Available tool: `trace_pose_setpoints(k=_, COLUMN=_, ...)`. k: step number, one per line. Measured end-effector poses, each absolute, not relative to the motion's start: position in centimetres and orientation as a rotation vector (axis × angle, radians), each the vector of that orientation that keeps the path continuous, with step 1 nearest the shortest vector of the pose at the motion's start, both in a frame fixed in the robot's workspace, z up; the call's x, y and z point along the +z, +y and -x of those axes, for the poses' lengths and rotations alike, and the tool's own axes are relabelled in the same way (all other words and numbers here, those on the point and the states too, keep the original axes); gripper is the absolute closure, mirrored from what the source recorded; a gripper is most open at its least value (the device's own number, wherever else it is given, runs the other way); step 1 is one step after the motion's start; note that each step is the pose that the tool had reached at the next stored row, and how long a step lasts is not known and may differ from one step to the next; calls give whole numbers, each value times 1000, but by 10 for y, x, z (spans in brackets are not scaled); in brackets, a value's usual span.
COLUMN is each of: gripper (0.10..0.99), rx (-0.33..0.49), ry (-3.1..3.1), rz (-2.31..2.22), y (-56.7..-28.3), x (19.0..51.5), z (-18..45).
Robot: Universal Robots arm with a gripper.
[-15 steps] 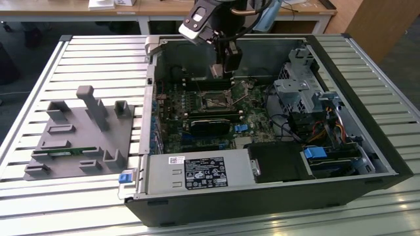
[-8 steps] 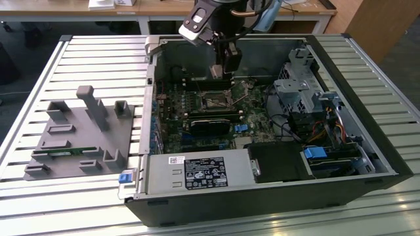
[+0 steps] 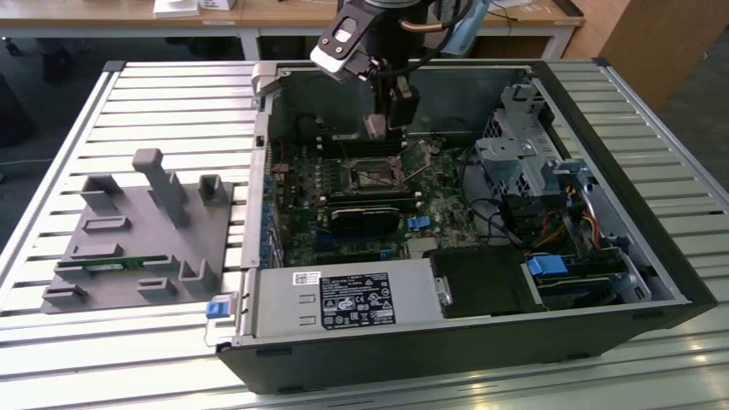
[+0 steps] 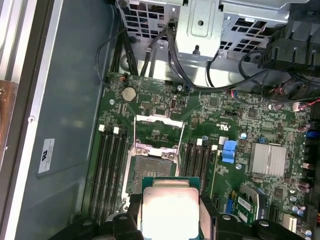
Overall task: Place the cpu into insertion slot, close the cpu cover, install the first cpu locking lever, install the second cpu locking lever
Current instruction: 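Place the cpu into insertion slot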
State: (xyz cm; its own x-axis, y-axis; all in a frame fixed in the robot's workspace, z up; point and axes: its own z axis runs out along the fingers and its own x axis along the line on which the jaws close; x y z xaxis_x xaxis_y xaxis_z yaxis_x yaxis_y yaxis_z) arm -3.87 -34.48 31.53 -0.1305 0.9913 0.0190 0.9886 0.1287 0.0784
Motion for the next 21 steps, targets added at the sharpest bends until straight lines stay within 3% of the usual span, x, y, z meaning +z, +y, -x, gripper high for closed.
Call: trace_pose_setpoints(k=21, gripper=545, rx=99, ry=2259, rz=-2132, y=-344, x=303, z=39)
